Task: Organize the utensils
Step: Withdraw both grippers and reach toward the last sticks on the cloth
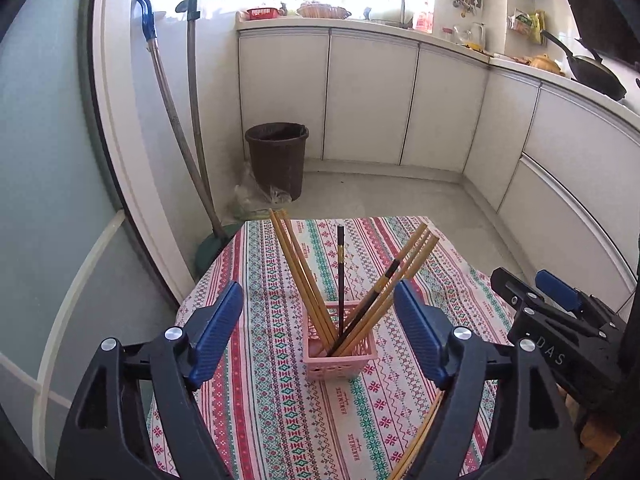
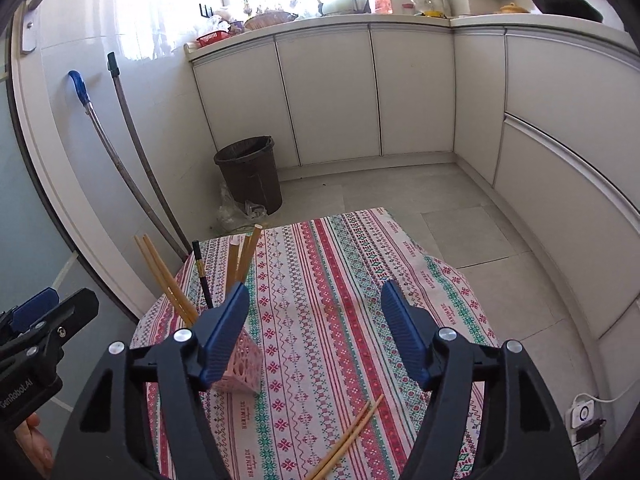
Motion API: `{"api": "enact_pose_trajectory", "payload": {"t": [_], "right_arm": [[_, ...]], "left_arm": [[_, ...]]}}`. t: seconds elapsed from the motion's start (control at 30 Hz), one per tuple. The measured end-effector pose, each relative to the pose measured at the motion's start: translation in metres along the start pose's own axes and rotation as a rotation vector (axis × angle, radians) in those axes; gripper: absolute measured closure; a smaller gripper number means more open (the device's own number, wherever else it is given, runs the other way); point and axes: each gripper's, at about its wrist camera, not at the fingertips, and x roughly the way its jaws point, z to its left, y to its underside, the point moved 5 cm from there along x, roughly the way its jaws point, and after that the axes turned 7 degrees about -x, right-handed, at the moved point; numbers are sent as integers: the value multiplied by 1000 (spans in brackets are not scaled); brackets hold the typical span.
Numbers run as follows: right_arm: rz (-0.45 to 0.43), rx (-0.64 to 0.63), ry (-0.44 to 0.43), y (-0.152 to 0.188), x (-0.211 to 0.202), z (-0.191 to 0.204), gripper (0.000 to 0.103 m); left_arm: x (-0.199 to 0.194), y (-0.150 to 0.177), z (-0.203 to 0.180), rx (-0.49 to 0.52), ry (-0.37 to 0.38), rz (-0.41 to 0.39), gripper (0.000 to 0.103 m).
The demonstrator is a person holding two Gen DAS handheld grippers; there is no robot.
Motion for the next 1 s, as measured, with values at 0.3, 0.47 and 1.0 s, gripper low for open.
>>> {"api": "enact_pose_trajectory", "payload": {"t": [0.3, 0.47, 1.0], "right_arm": [[28, -13, 44, 15, -1, -12, 24], [60, 0, 49, 26, 0, -20, 21], [105, 19, 94, 62, -7, -41, 8]], "left_arm": [[10, 15, -5, -9, -4, 37, 20], [10, 24, -12, -1, 1, 52, 18], [13, 56, -20, 28, -6, 114, 8]]}}
